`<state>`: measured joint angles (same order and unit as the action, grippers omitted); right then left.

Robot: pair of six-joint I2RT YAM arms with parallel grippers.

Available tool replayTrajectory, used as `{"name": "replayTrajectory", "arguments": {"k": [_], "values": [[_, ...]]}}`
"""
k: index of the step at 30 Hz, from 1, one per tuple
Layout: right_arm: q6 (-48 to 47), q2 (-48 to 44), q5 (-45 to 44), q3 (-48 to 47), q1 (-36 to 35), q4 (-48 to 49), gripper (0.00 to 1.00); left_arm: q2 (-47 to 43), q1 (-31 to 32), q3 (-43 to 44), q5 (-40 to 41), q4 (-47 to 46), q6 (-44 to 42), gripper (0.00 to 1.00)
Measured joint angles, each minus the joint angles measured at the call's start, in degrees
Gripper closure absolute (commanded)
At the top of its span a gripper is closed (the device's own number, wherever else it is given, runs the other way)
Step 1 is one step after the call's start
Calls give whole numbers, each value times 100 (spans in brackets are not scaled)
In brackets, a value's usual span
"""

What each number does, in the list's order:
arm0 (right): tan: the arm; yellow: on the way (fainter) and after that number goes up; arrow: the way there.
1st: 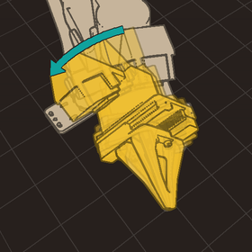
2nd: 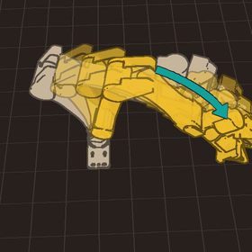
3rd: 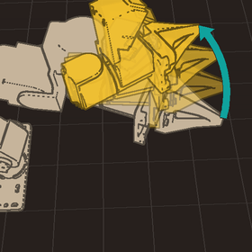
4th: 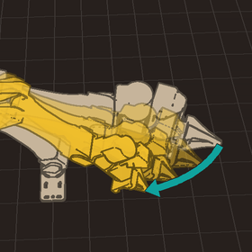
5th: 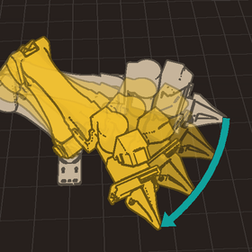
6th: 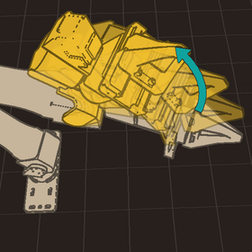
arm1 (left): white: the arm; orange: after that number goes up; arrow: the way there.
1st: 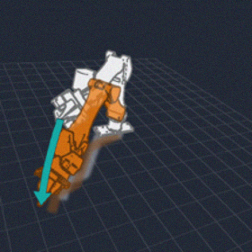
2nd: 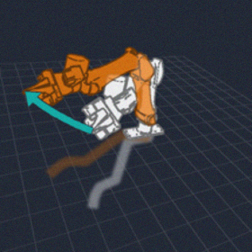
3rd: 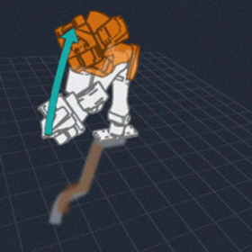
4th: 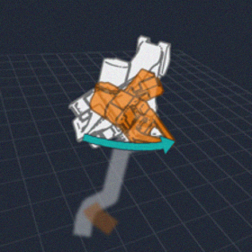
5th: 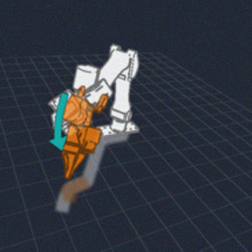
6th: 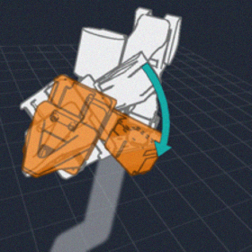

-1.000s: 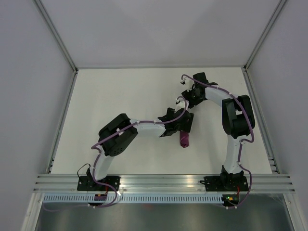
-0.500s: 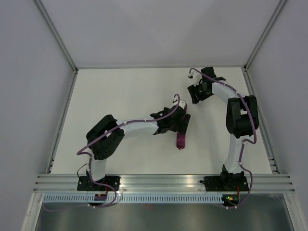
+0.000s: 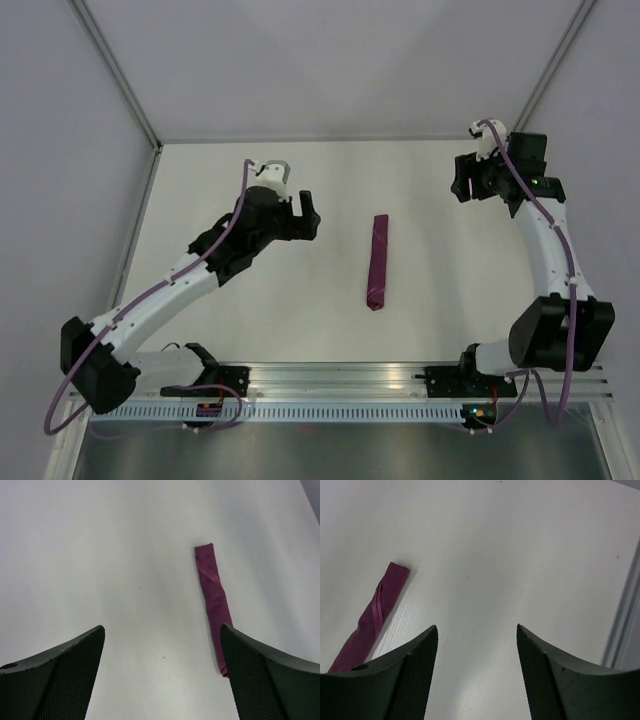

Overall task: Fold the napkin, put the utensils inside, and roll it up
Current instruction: Roll the napkin with the utensil

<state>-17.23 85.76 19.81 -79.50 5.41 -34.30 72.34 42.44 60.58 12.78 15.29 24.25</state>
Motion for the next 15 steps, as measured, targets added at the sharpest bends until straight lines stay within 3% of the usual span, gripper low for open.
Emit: {"name": "replayTrajectory", "arguments": {"k": [8, 14, 15], "values": [[229, -1443, -74, 1051, 170, -70, 20, -1294, -341, -168, 214, 846, -240, 0], [422, -2044, -98, 1261, 186, -83, 17, -1952, -750, -570, 240, 1231, -431, 0], [439, -2068, -98, 1261, 188, -76, 6, -2015, -793, -616, 240, 1263, -448, 0]]}}
